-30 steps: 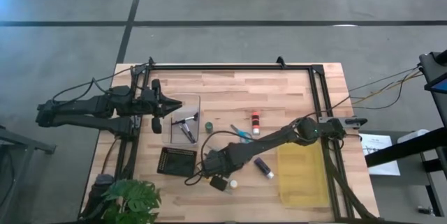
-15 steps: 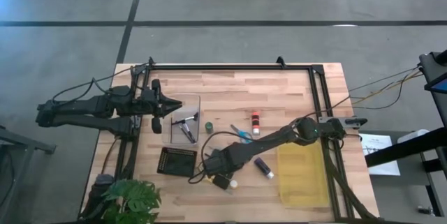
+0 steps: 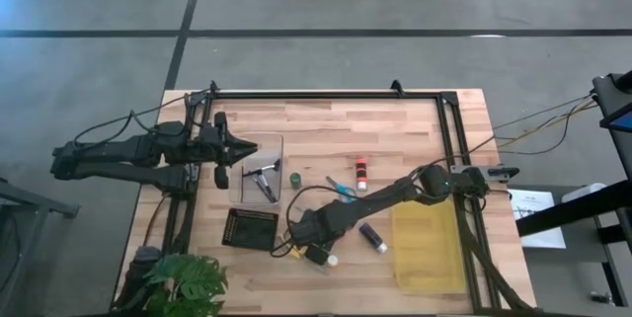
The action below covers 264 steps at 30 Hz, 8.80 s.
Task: Pick & Place Paint Supplies
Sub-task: Put the eyeshadow brush into the transparent bin, then put the yellow paint bottle into the black basket
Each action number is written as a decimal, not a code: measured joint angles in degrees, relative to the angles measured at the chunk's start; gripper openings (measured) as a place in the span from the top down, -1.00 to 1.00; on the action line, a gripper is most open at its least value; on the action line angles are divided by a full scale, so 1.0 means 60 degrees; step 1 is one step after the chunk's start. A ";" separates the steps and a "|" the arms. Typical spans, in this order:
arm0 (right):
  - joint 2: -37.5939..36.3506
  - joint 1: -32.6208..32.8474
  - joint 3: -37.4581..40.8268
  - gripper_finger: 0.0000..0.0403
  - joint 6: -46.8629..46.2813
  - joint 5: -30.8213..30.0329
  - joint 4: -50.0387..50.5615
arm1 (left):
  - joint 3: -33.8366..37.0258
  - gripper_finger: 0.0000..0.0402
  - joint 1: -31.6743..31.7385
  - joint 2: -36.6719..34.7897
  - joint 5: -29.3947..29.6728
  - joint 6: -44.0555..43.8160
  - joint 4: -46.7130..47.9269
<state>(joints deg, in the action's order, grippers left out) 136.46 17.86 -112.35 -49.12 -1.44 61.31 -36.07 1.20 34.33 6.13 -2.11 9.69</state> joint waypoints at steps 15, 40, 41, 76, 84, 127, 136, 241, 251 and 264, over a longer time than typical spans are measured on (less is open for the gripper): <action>-0.0018 -0.0014 0.0012 0.95 0.0563 0.0214 -0.0046 | 0.0000 0.71 0.0001 0.0000 0.0000 0.0022 0.0000; -0.1810 0.0408 -0.0928 0.96 0.1644 -0.3022 -0.0391 | 0.0000 0.71 -0.0002 -0.0018 0.0000 -0.0010 0.0959; -0.1813 0.0343 -0.0934 0.96 0.1866 -0.3020 -0.0536 | 0.0000 0.71 -0.0002 -0.0018 0.0003 -0.0043 0.0958; -0.0991 -0.2839 -0.0825 0.96 0.4522 -0.0416 -0.4285 | 0.0000 0.71 0.0001 -0.0018 0.0004 -0.0117 0.0532; -0.0678 -0.2960 -0.0880 0.96 0.4508 -0.0177 -0.4521 | 0.0000 0.71 0.0001 -0.0018 0.0004 -0.0120 0.0535; -0.1082 -0.2769 -0.0901 0.03 0.4562 -0.0040 -0.4736 | 0.0000 0.71 -0.0002 -0.0018 0.0004 -0.0117 0.0597; -0.1708 -0.2338 -0.0898 0.03 0.4758 -0.0730 -0.3832 | 0.0000 0.71 -0.0002 -0.0018 0.0004 -0.0119 0.0611; -0.6109 0.3338 0.6504 0.02 -0.1067 -0.1929 -0.4608 | 0.0142 0.71 -0.0002 0.0015 -0.0010 -0.0122 -0.0005; -0.6192 0.3614 0.6497 0.02 -0.0574 -0.3800 -0.3660 | -0.0212 0.71 -0.0294 0.2260 -0.1436 0.0463 -0.1437; -0.7657 0.4583 0.7373 0.02 -0.2084 -0.6895 -0.1454 | -0.3837 0.70 -0.4138 0.7008 -0.0668 0.4212 0.0118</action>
<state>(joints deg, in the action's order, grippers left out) 90.52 45.35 -68.11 -61.63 -42.81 52.59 -59.10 -23.62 76.37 2.12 23.16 10.40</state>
